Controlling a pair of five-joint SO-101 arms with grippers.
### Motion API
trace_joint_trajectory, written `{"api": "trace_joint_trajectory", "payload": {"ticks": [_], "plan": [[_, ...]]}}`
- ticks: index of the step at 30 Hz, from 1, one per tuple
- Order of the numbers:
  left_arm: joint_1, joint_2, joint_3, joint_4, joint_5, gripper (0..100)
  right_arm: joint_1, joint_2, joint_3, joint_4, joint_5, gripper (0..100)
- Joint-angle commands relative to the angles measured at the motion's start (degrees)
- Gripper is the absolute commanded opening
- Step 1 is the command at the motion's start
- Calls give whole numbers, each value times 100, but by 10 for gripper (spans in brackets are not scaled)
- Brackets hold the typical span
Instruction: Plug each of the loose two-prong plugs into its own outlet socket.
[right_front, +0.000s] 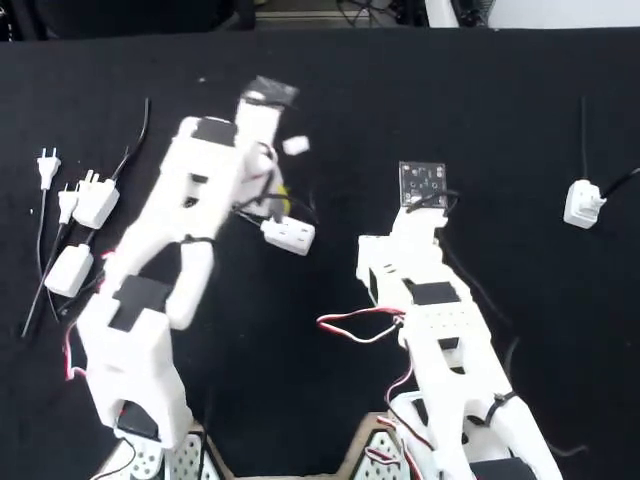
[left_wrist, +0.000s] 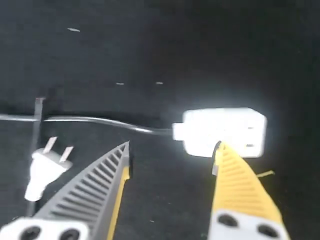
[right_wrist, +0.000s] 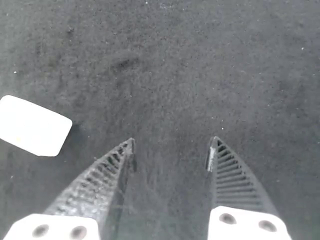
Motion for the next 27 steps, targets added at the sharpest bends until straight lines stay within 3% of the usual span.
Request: {"api": "trace_joint_trajectory", "payload": {"ticks": [1,7,11,20,27], "plan": [[-488,-26,-365,-167,70,274,88,-198,-347,-132,-53,223],[-813,712,-127,-870,105,274,88,-198,-347,-132,-53,223],[-673,853,-251,-422,466,274,88,-198,-347,-132,-53,223],[347,554,-163,431,466,274,88,-198,-312,-308,-53,223],[57,299,-400,413,466,274,88,-180,-312,-308,-53,223]]}}
